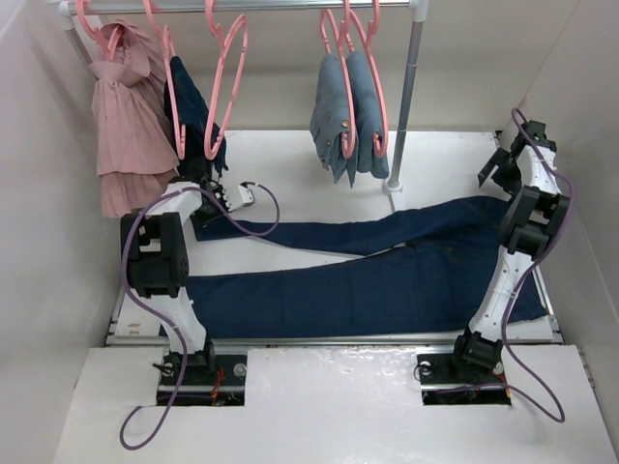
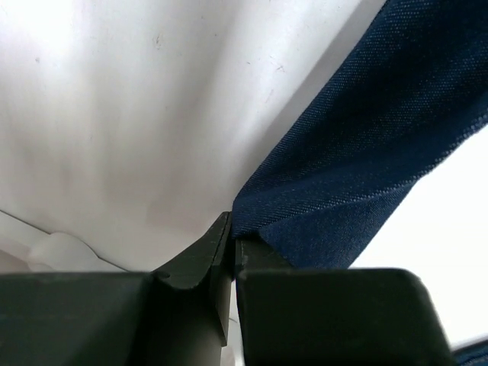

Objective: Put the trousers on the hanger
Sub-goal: Flatten out the trousers at the center of the board.

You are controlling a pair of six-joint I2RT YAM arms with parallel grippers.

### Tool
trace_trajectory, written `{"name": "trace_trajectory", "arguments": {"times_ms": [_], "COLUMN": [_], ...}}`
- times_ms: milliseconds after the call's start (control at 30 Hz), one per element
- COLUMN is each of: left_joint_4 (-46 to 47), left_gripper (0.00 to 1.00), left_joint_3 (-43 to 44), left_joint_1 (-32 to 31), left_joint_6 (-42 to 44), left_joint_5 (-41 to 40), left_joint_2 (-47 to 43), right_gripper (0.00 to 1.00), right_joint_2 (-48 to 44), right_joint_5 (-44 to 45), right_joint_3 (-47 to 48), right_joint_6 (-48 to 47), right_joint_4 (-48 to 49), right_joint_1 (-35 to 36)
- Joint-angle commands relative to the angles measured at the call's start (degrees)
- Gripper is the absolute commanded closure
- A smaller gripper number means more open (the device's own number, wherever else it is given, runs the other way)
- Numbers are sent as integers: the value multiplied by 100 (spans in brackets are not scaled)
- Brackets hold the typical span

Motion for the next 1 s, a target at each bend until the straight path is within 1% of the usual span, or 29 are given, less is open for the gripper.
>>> {"name": "trace_trajectory", "arguments": {"times_ms": [0, 33, 100, 133, 200, 233, 267, 300, 333, 367, 400, 467, 500, 533, 567, 600, 633, 700, 767, 867, 967], "left_joint_4": [-248, -248, -195, -195, -195, -247, -300, -387, -388, -388, -388, -441, -441, -502, -502, -502, -502, -502, -555, -608, -687], "left_gripper": [100, 100, 100, 100, 100, 100, 100, 100, 100, 100, 100, 100, 100, 100, 100, 100, 100, 100, 100, 100, 100], "left_joint_3": [114, 114, 114, 166, 219, 289, 342, 421, 422, 482, 483, 536, 536, 536, 536, 536, 536, 597, 597, 650, 598], "left_joint_1": [23, 23, 23, 23, 23, 23, -29, -29, -29, -82, -82, -152, -205, -205, -266, -345, -407, -512, -583, -636, -636], "left_joint_6": [-44, -140, -289, -342, -456, -570, -624, -624, -702, -773, -773, -844, -844, -905, -905, -905, -966, -1107, -1221, -1423, -1424], "left_joint_5": [139, 87, 34, 34, 34, 34, -19, -19, -71, -72, -141, -230, -230, -230, -230, -230, -300, -361, -423, -476, -528], "left_joint_2": [-375, -376, -376, -437, -437, -490, -490, -490, -542, -543, -543, -596, -596, -656, -657, -657, -657, -710, -710, -710, -710], "right_gripper": [1, 6, 12, 18, 39, 47, 52, 60, 60, 58, 42, 15, 4, 0, 0, 0, 0, 0, 0, 0, 0], "right_joint_2": [23, 102, 181, 243, 243, 243, 174, 173, 103, 103, 33, -142, -222, -310, -432, -486, -556, -862, -1048, -1181, -1128], "right_joint_5": [-235, -296, -297, -358, -630, -761, -893, -1130, -1219, -1272, -1273, -1177, -1037, -670, -466, -273, 182, 563, 905, 1441, 1679], "right_joint_3": [603, 656, 718, 718, 561, 464, 358, 253, 104, 102, 102, 15, -46, -177, -248, -310, -372, -714, -916, -917, -813], "right_joint_6": [168, 169, 169, 221, 221, 221, 169, 169, 169, 169, 108, 194, 308, 483, 668, 1070, 1274, 1722, 1724, 1575, 1338], "right_joint_4": [-76, -75, -22, -22, -22, -22, -22, 73, 74, 74, 22, -31, -31, -31, 21, 21, 21, -31, 57, 4, -232], "right_joint_1": [-21, -21, -21, -21, -83, -83, -135, -136, -136, -136, -136, -136, -136, -136, -136, -136, -136, -188, -188, -188, -188]}}
